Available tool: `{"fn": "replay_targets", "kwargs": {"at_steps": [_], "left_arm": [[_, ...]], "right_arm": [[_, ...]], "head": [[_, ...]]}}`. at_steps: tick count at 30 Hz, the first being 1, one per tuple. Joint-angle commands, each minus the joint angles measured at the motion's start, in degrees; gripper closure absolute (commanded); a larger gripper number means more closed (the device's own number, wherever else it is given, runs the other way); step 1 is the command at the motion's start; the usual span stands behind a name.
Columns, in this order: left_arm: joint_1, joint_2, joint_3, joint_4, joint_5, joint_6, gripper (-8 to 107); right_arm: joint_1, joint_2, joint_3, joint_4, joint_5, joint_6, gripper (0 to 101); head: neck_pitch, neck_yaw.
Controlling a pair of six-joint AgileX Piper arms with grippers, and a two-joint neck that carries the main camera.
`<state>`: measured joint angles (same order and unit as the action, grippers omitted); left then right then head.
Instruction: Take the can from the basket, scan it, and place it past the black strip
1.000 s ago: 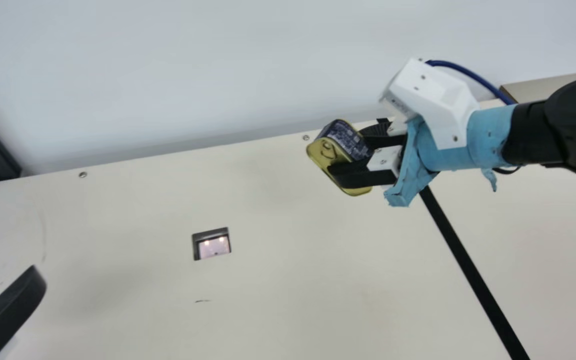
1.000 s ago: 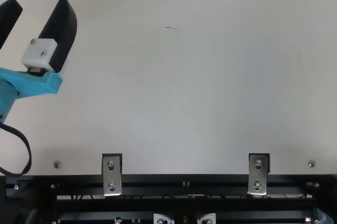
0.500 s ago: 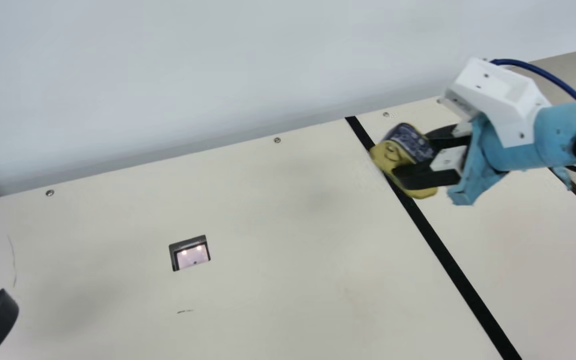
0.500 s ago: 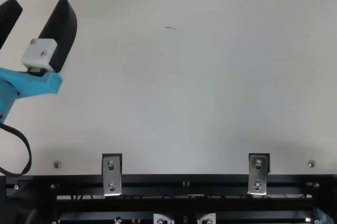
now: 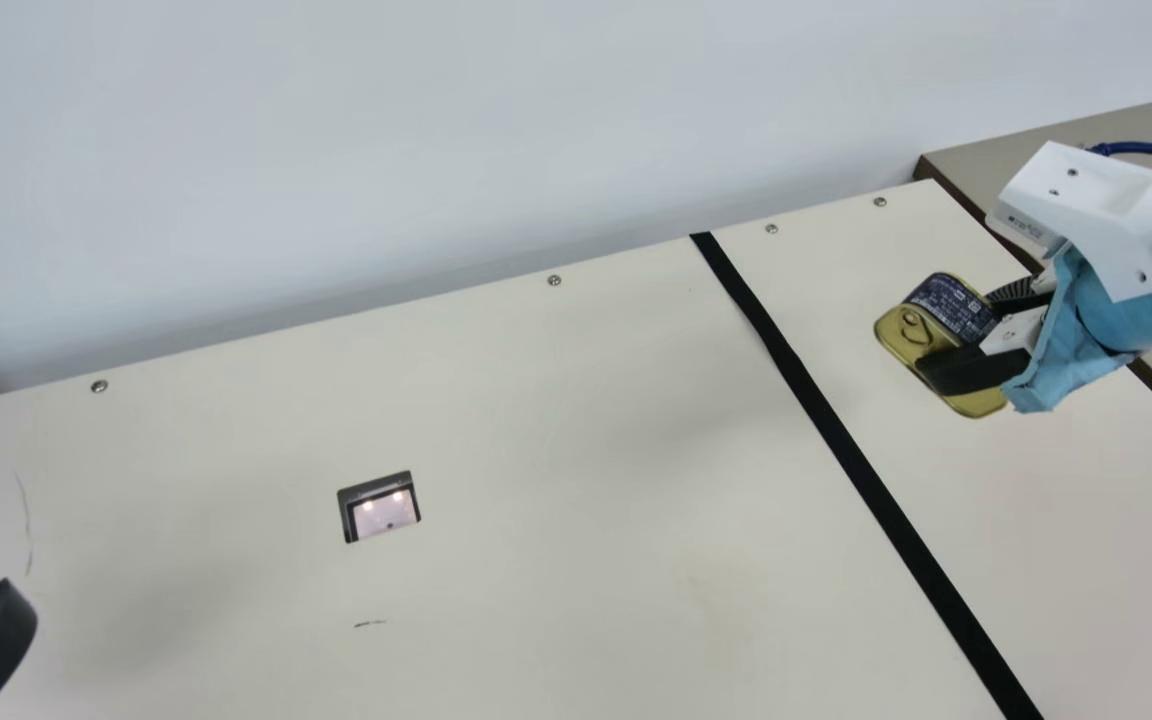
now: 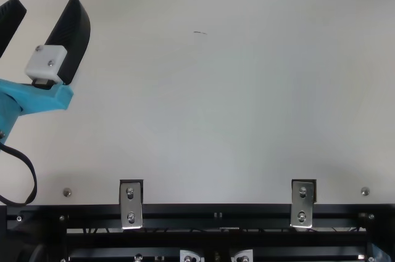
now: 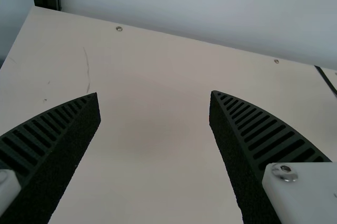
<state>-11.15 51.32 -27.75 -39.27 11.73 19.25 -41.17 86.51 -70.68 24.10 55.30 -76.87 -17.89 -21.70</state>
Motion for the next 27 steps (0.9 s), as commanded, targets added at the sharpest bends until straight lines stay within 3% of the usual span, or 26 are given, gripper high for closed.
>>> {"fn": "replay_targets", "kwargs": {"at_steps": [1, 14, 27], "left_arm": [[0.0, 0.0, 0.0, 0.0, 0.0, 0.0, 9], [0.0, 0.0, 0.0, 0.0, 0.0, 0.0, 9], [0.0, 0.0, 0.0, 0.0, 0.0, 0.0, 9]], "right_arm": [[0.57, 1.1, -0.79, -4.86, -0.87, 1.03, 101], [6.61, 4.98, -2.72, -19.61, -1.24, 8.86, 101], [10.09, 7.56, -0.23, -24.39, -2.91, 12.84, 101]], "head": [[-1.73, -0.55], [-1.73, -0.55], [-1.73, -0.55]]}}
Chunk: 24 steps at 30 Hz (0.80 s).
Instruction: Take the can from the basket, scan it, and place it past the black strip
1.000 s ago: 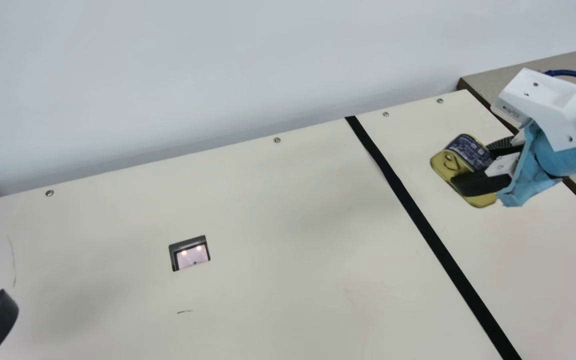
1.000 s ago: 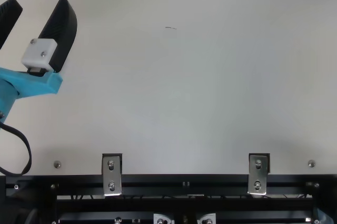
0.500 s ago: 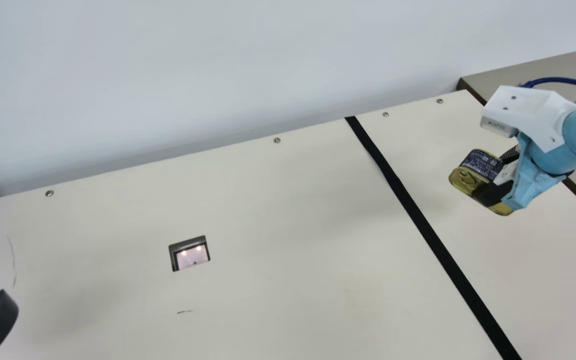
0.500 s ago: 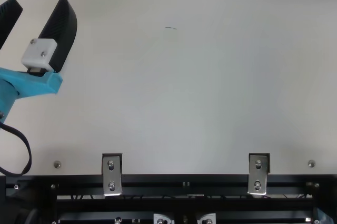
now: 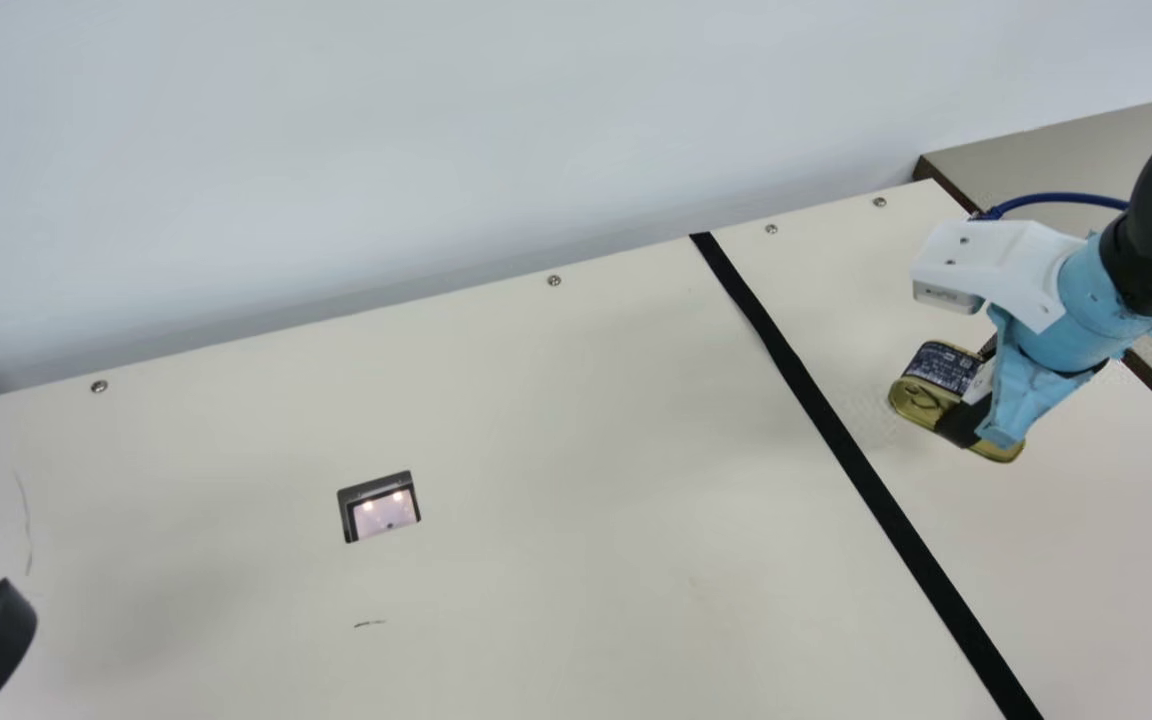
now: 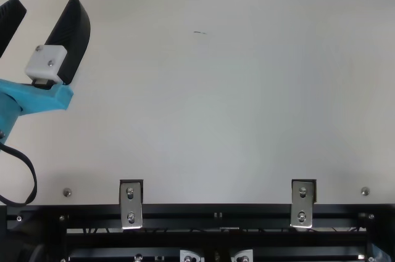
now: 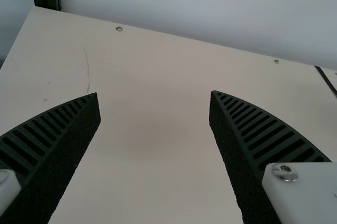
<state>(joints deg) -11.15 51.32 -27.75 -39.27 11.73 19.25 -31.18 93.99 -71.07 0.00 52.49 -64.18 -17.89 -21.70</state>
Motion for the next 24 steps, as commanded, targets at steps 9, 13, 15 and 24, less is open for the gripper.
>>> {"fn": "replay_targets", "kwargs": {"at_steps": [9, 13, 15, 24], "left_arm": [[0.0, 0.0, 0.0, 0.0, 0.0, 0.0, 9], [0.0, 0.0, 0.0, 0.0, 0.0, 0.0, 9], [0.0, 0.0, 0.0, 0.0, 0.0, 0.0, 9], [0.0, 0.0, 0.0, 0.0, 0.0, 0.0, 9]], "right_arm": [[-0.1, 0.96, 2.61, -0.67, -2.04, 1.19, 101], [-0.49, 1.22, 3.4, -0.53, -2.67, 1.28, 101], [-0.69, 1.34, 3.73, -0.47, -2.93, 1.31, 101], [-1.56, 1.84, 4.75, -0.09, -3.82, 1.45, 101]], "head": [[-1.73, -0.55], [-1.73, -0.55], [-1.73, -0.55], [-1.73, -0.55]]}}
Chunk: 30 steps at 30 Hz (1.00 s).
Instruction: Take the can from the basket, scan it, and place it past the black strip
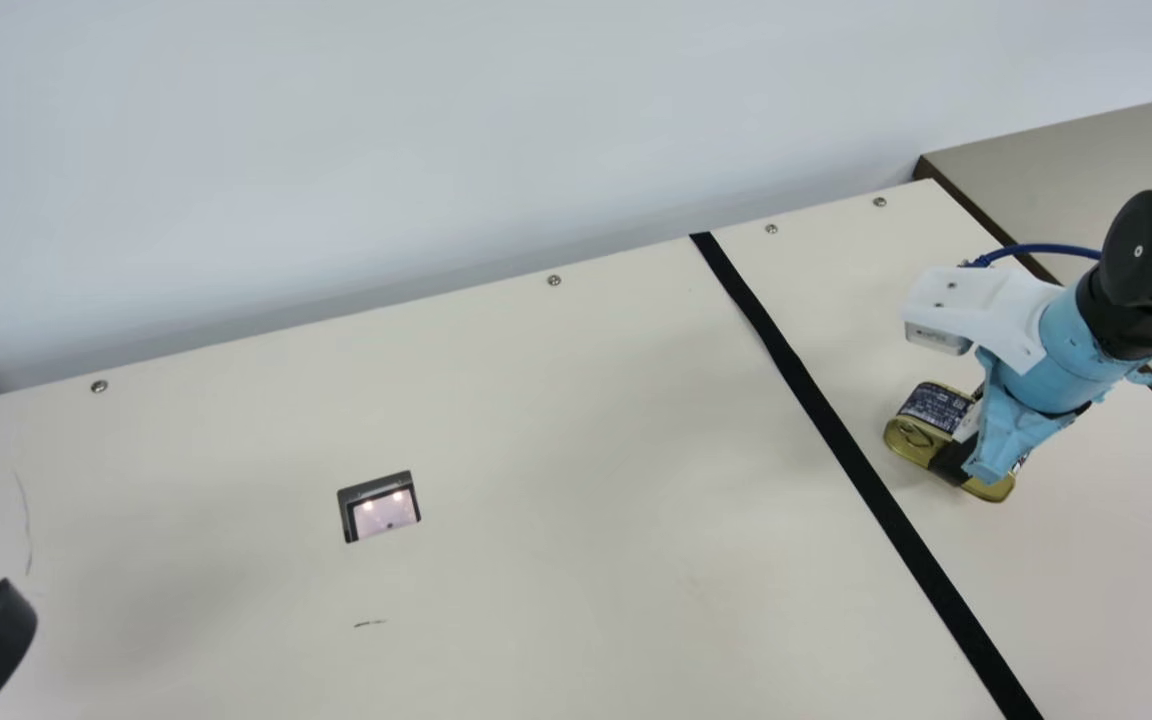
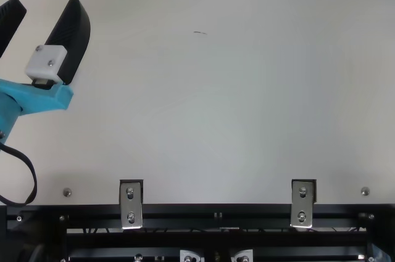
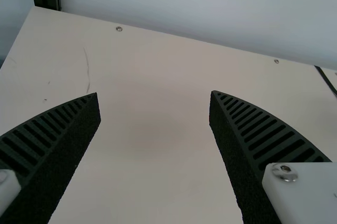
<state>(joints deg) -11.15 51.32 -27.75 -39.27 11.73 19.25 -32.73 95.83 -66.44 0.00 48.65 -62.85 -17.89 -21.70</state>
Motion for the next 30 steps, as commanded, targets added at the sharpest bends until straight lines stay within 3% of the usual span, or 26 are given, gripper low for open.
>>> {"fn": "replay_targets", "kwargs": {"at_steps": [1, 2, 3, 10, 22, 30], "left_arm": [[0.0, 0.0, 0.0, 0.0, 0.0, 0.0, 9], [0.0, 0.0, 0.0, 0.0, 0.0, 0.0, 9], [0.0, 0.0, 0.0, 0.0, 0.0, 0.0, 9], [0.0, 0.0, 0.0, 0.0, 0.0, 0.0, 9], [0.0, 0.0, 0.0, 0.0, 0.0, 0.0, 9], [0.0, 0.0, 0.0, 0.0, 0.0, 0.0, 9]], "right_arm": [[-0.13, 0.06, 0.19, -0.01, -0.05, 0.26, 74], [-0.22, 0.09, 0.3, 0.06, -0.14, 0.41, 49], [-0.3, 0.12, 0.37, 0.11, -0.23, 0.59, 0], [-1.11, -0.36, 0.29, 2.71, -0.8, 0.39, 0], [3.01, -5.29, -6.96, 16.17, 2.48, -3.16, 0], [9.31, -7.56, -9.56, 26.04, -0.18, -4.41, 0]], "head": [[-1.73, -0.55], [-1.73, -0.55], [-1.73, -0.55], [-1.73, -0.55], [-1.73, -0.55], [-1.73, -0.55]]}}
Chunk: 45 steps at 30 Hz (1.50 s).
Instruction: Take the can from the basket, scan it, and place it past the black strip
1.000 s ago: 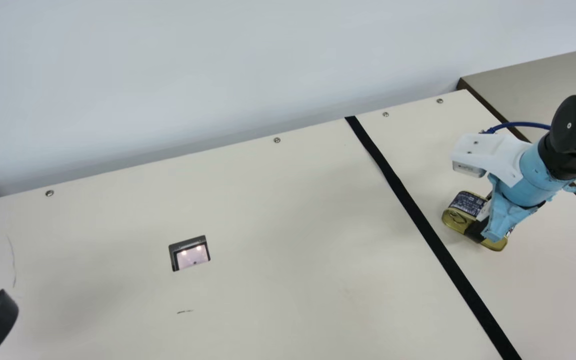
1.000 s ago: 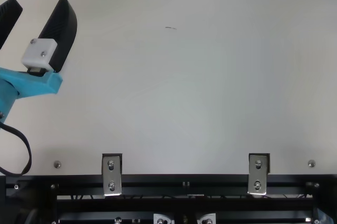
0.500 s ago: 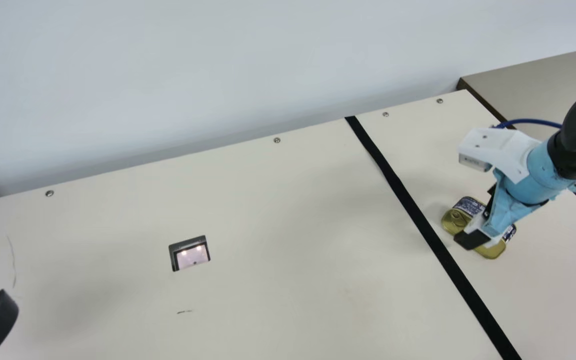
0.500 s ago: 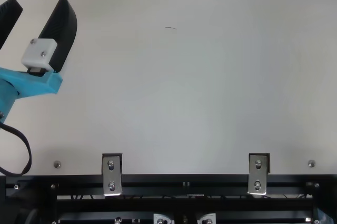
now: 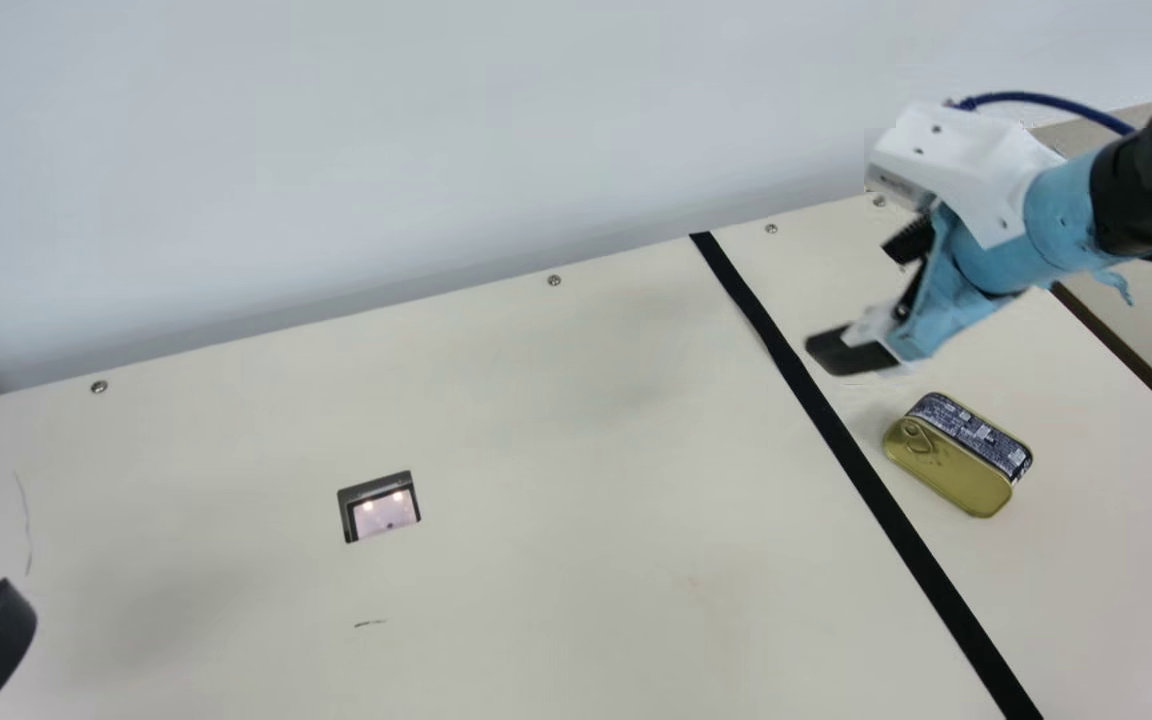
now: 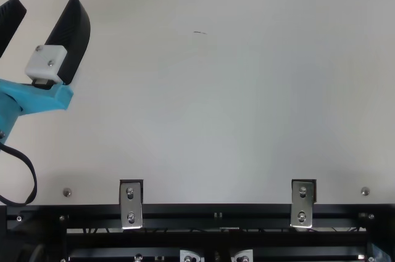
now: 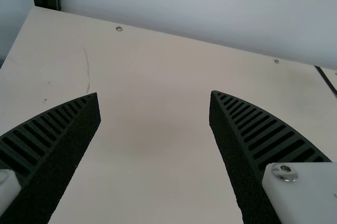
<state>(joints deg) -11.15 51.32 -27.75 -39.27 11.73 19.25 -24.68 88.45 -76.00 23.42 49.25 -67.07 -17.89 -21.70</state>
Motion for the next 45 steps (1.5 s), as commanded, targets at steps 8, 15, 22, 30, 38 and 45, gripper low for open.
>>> {"fn": "replay_targets", "kwargs": {"at_steps": [8, 15, 22, 30, 38, 45], "left_arm": [[0.0, 0.0, 0.0, 0.0, 0.0, 0.0, 9], [0.0, 0.0, 0.0, 0.0, 0.0, 0.0, 9], [0.0, 0.0, 0.0, 0.0, 0.0, 0.0, 9], [0.0, 0.0, 0.0, 0.0, 0.0, 0.0, 9], [0.0, 0.0, 0.0, 0.0, 0.0, 0.0, 9], [0.0, 0.0, 0.0, 0.0, 0.0, 0.0, 9]], "right_arm": [[9.43, -1.02, -0.48, 8.32, -5.5, -1.47, 0], [15.95, -0.8, -1.3, 10.45, -8.87, -1.1, 0], [20.32, -0.79, -1.61, 12.33, -11.49, -0.98, 0], [23.06, -1.98, -0.32, 13.65, -14.23, -1.46, 0], [23.26, -2.23, 0.06, 13.62, -14.41, -1.43, 0], [23.26, -2.23, 0.06, 13.62, -14.46, -1.43, 0]], "head": [[-1.52, 1.73], [-1.44, 8.24], [-0.97, 15.35], [0.92, 19.95], [0.92, 19.95], [0.92, 19.95]]}}
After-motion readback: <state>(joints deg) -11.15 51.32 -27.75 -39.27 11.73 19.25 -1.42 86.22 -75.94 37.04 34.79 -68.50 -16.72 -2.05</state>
